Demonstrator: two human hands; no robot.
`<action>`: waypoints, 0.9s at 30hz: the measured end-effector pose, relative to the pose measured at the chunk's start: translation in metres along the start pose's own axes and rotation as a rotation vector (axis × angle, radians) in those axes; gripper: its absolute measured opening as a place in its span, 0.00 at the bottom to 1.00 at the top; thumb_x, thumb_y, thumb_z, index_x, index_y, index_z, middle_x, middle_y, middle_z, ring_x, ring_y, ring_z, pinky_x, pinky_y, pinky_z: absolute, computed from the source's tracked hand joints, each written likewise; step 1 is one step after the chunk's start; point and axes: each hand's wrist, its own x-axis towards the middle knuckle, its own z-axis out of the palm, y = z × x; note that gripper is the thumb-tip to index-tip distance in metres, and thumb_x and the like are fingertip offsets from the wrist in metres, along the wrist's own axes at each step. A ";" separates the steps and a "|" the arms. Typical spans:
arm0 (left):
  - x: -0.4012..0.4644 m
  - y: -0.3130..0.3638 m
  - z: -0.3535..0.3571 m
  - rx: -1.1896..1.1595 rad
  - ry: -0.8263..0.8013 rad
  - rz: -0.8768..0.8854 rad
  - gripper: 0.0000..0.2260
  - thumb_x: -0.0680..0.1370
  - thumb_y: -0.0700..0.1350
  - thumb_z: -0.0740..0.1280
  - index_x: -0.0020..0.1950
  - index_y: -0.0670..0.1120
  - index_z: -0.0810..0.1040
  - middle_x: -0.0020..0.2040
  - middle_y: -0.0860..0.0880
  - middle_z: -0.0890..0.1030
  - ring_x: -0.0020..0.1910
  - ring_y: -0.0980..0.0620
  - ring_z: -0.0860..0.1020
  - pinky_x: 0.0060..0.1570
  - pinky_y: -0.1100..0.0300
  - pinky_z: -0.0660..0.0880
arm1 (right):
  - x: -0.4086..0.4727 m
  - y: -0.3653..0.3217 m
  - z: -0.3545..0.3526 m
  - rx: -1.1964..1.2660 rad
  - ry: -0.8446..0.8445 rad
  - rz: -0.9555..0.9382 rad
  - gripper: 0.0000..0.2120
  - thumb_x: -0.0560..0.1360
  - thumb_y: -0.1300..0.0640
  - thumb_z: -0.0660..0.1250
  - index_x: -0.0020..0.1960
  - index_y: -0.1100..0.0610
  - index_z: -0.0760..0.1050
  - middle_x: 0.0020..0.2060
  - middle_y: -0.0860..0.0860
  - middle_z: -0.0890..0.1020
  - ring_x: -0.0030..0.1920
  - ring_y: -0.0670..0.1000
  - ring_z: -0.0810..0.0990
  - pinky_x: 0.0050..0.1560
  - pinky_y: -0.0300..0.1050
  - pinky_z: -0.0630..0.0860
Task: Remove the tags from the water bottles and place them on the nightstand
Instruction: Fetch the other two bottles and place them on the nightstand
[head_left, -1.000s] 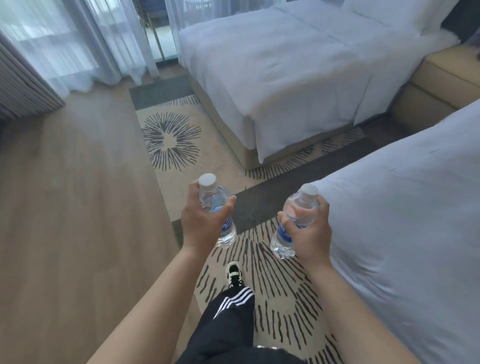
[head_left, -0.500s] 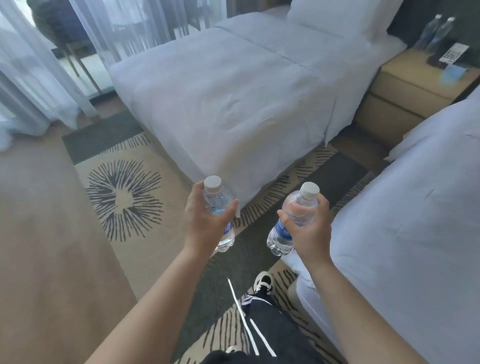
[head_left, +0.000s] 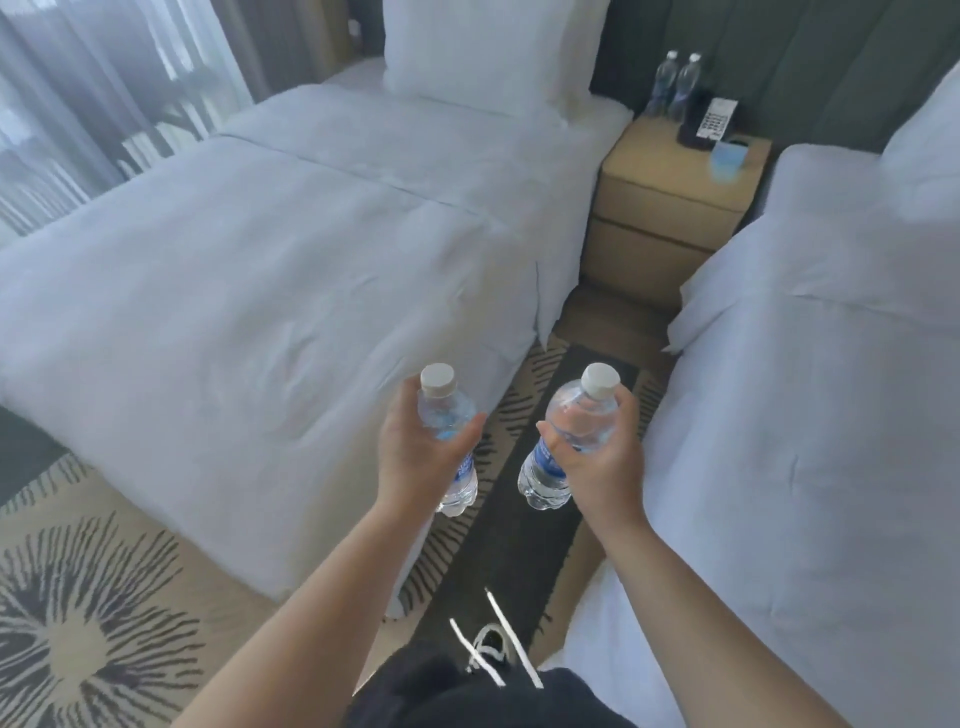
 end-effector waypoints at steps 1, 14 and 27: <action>0.020 0.003 0.012 0.003 -0.018 0.012 0.21 0.67 0.53 0.77 0.49 0.65 0.67 0.47 0.59 0.79 0.48 0.58 0.79 0.50 0.48 0.79 | 0.017 0.001 0.001 -0.013 0.023 0.008 0.33 0.66 0.50 0.78 0.64 0.43 0.63 0.55 0.43 0.73 0.54 0.24 0.69 0.42 0.16 0.65; 0.256 0.024 0.175 -0.024 -0.285 0.145 0.22 0.62 0.63 0.72 0.50 0.65 0.65 0.46 0.63 0.76 0.47 0.61 0.77 0.44 0.58 0.77 | 0.238 0.046 0.021 -0.125 0.265 0.137 0.34 0.66 0.50 0.78 0.64 0.42 0.61 0.56 0.40 0.71 0.52 0.31 0.73 0.45 0.16 0.65; 0.488 0.086 0.327 -0.063 -0.434 0.226 0.21 0.66 0.57 0.75 0.50 0.69 0.66 0.47 0.63 0.77 0.47 0.64 0.77 0.42 0.64 0.73 | 0.490 0.061 0.020 -0.132 0.458 0.203 0.35 0.66 0.48 0.77 0.66 0.45 0.63 0.57 0.40 0.73 0.53 0.41 0.75 0.49 0.24 0.70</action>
